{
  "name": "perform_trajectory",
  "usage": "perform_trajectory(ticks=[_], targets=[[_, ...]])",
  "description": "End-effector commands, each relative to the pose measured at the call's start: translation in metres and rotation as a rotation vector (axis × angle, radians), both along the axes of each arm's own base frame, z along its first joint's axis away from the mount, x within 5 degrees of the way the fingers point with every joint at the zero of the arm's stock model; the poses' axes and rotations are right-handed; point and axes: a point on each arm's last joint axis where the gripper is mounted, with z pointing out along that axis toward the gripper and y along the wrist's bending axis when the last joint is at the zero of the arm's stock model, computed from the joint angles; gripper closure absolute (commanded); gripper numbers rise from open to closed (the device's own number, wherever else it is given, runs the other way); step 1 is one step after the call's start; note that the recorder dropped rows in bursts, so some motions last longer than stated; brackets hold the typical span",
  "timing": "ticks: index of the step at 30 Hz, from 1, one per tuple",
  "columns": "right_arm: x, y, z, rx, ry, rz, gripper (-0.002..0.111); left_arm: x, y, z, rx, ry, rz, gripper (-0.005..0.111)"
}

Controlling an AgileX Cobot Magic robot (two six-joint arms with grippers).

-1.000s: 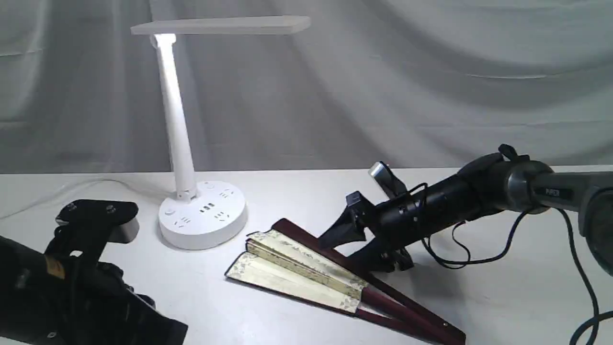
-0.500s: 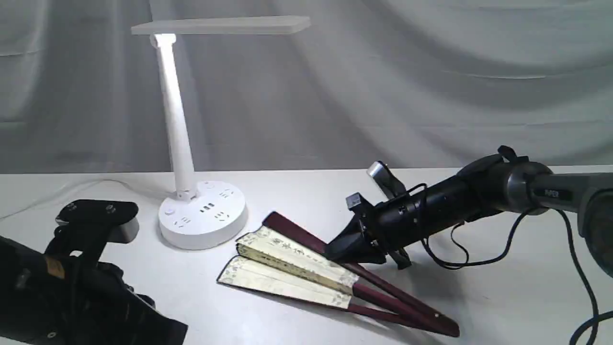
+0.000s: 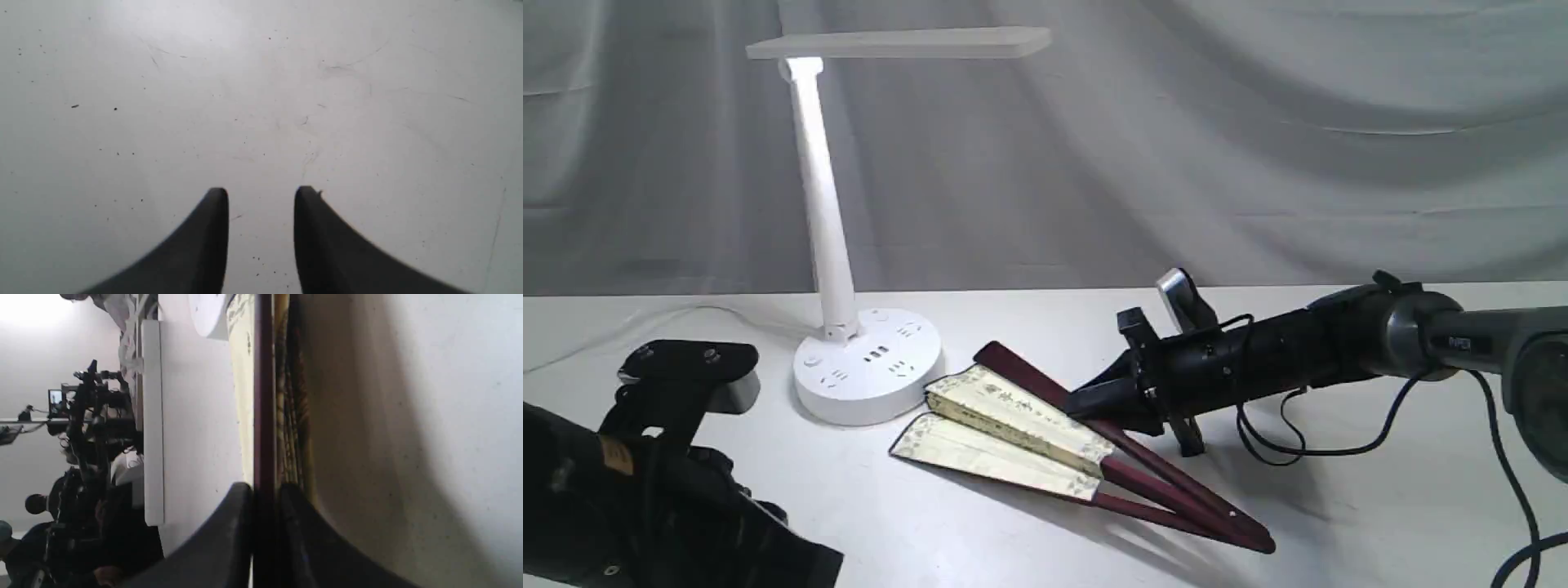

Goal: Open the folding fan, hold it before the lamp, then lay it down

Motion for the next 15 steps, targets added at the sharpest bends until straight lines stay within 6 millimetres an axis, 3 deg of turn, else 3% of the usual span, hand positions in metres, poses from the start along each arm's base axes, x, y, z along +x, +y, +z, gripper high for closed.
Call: perform_trajectory(ticks=[1,15], targets=[[0.003,-0.009,0.010,0.033,-0.015,-0.041,0.108,0.002,-0.002,0.002,0.010,-0.039,-0.040,0.079],[0.004,-0.014,0.066,0.028,-0.113,-0.051,0.108,0.013,-0.001,0.006,0.018,-0.219,-0.060,0.079]])
